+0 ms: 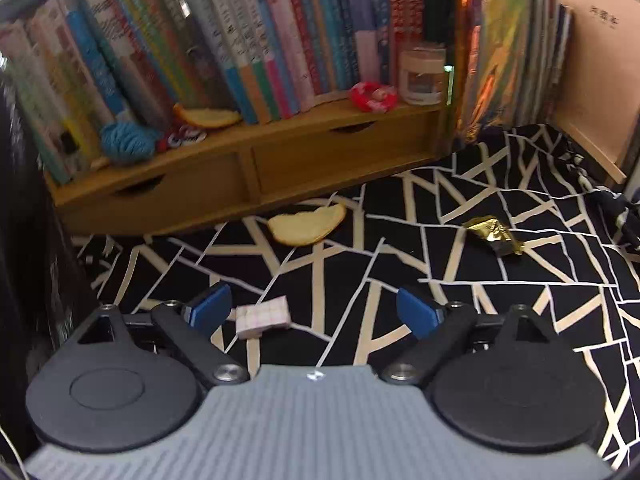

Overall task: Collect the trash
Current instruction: 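Reach to the small white paper card on the rug and grasp it with the right gripper, then carry the white card into the black bag and open the right gripper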

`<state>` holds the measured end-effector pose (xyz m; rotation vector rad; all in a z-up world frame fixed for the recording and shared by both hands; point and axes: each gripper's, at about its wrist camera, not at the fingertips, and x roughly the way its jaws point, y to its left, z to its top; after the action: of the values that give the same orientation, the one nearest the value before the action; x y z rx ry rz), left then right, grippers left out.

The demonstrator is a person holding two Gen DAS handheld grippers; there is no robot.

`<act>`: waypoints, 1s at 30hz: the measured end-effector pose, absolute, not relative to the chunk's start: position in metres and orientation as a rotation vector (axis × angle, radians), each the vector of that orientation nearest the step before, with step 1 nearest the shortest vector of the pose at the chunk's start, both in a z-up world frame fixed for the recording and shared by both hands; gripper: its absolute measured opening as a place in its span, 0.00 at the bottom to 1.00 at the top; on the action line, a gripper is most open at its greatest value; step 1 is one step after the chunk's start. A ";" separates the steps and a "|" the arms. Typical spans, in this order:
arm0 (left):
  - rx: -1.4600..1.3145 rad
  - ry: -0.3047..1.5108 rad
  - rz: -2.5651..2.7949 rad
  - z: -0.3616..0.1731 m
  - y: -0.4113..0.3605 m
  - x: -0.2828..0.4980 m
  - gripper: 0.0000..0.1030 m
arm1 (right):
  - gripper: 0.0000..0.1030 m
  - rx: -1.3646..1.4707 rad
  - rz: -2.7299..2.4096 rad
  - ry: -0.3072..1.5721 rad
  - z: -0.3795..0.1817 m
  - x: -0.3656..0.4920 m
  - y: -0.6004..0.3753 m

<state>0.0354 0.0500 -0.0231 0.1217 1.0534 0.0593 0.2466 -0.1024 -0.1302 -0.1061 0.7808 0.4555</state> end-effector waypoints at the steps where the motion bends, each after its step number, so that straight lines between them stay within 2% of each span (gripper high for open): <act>1: 0.122 1.053 0.060 -0.023 0.050 0.035 0.57 | 0.92 -0.125 0.472 0.786 -0.135 0.246 -0.098; 8: 0.125 1.055 0.060 -0.024 0.049 0.036 0.57 | 0.91 -0.199 0.515 0.814 -0.157 0.252 -0.077; 16: 0.125 1.060 0.060 -0.025 0.049 0.037 0.58 | 0.75 -0.254 0.550 0.842 -0.174 0.253 -0.060; 18: 0.126 1.062 0.061 -0.026 0.050 0.038 0.58 | 0.73 -0.256 0.554 0.840 -0.176 0.252 -0.058; 20: 0.126 1.064 0.061 -0.026 0.049 0.039 0.58 | 0.69 -0.251 0.560 0.836 -0.176 0.251 -0.056; 21: 0.126 1.065 0.062 -0.026 0.049 0.039 0.58 | 0.61 -0.251 0.563 0.835 -0.176 0.250 -0.056; 22: 0.126 1.065 0.062 -0.026 0.049 0.039 0.58 | 0.47 -0.254 0.563 0.833 -0.175 0.250 -0.055; 30: 0.123 1.065 0.059 -0.026 0.050 0.039 0.58 | 0.45 -0.287 0.535 0.805 -0.153 0.243 -0.055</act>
<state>0.0388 0.0502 -0.0262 0.1233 1.0654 0.0590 0.2429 -0.0552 -0.1526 -0.2868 0.8049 0.5347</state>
